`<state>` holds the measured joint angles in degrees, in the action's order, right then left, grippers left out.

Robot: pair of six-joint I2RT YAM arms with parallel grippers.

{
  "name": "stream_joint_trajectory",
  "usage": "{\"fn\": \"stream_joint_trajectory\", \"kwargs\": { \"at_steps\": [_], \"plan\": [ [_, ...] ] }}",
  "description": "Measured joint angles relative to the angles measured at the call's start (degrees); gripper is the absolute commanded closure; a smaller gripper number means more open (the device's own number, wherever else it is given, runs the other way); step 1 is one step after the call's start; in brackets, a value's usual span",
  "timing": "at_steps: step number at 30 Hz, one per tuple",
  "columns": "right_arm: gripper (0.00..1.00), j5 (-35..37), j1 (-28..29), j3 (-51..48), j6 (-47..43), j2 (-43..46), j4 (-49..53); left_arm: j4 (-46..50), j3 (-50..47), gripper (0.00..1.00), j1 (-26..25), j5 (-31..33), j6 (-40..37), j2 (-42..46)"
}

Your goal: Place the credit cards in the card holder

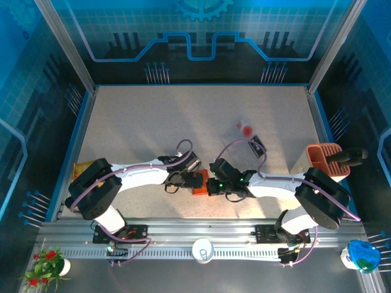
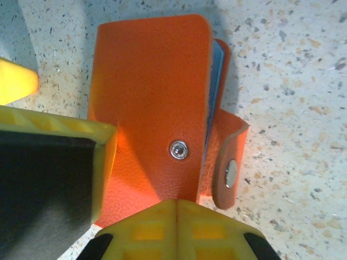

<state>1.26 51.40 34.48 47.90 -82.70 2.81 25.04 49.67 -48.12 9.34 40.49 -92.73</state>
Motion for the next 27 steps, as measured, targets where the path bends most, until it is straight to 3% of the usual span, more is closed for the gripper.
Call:
{"fn": "stream_joint_trajectory", "kwargs": {
  "at_steps": [5, 10, 14, 21, 27],
  "plan": [
    [0.91, -0.2, -3.9, 0.6, -1.7, 5.0, 4.3, 0.7, 0.7, 0.01, -1.2, 2.3, 0.0, -0.7],
    [0.74, -0.4, -7.4, 3.5, -4.9, 6.2, 7.8, 0.6, 0.7, 0.01, -1.5, 2.9, 0.1, -0.7],
    [0.67, -1.5, -8.0, 6.2, -7.1, 4.2, 10.3, 0.5, 0.7, 0.01, -1.6, 2.9, 0.5, -0.7],
    [0.65, -2.4, -8.0, 10.1, -9.5, -0.9, 12.0, -0.3, 0.2, 0.01, -1.7, 2.9, 1.3, -0.7],
    [0.7, -2.4, -8.0, 11.4, -10.7, -3.7, 12.9, -0.5, 0.0, 0.01, -1.7, 3.0, 1.4, -0.7]
  ]
}}
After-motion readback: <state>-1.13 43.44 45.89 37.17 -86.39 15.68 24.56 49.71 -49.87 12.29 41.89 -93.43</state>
